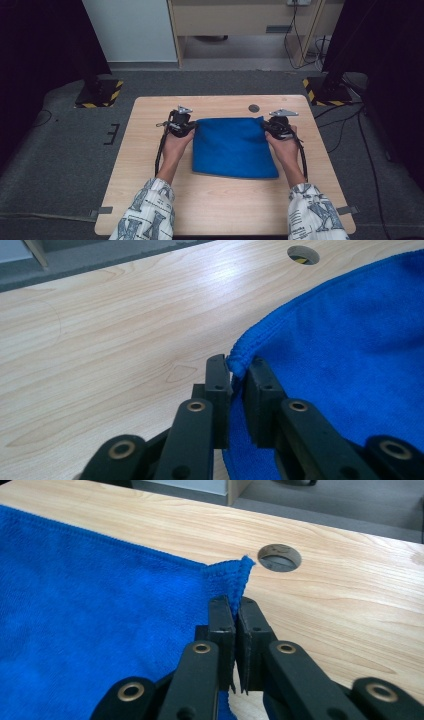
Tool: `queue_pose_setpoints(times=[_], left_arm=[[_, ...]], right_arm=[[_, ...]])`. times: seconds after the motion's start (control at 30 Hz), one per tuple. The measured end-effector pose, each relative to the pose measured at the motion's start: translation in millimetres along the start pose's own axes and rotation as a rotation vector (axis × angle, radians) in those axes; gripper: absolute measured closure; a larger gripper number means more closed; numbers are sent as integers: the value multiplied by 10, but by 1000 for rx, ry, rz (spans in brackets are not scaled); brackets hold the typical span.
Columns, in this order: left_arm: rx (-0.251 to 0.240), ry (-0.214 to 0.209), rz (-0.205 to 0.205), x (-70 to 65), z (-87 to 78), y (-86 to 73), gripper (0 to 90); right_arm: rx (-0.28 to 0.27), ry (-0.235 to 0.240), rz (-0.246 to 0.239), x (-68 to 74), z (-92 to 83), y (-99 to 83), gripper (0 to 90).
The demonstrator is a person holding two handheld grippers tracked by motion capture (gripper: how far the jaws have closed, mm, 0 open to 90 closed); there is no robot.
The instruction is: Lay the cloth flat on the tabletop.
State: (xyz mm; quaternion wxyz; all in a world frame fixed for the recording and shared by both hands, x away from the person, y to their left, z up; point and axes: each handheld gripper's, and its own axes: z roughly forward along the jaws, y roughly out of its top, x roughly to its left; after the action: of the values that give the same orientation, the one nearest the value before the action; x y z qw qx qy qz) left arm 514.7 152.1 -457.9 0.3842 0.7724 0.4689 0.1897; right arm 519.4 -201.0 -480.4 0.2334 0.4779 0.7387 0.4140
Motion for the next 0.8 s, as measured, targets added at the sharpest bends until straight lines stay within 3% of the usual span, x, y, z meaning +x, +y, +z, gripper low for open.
queue_pose_setpoints(times=[0.07, 0.2, 0.27, 0.37, 0.5, 0.63, 0.8], left_arm=[[-5, 3, 1, -11, 21, -1, 729], [-13, 32, -19, 2, 55, -9, 405], [-16, 29, -40, 28, 49, -12, 321], [-38, 28, -45, 51, 31, -12, 272], [-28, 40, -16, 40, 28, -15, 230], [-57, 30, -22, 31, -37, -44, 214], [-106, 5, -9, 25, -231, -147, 212]], right_arm=[[10, -8, 2, -7, 8, 5, 812], [5, -33, 24, -22, 0, 25, 605], [1, -51, 23, -33, -9, 31, 513], [-6, -71, 20, -41, -25, 38, 444], [-6, -89, 23, -42, -35, 31, 410], [-4, -77, 7, -14, -85, -5, 396], [-13, -49, -1, 2, -233, -81, 386]])
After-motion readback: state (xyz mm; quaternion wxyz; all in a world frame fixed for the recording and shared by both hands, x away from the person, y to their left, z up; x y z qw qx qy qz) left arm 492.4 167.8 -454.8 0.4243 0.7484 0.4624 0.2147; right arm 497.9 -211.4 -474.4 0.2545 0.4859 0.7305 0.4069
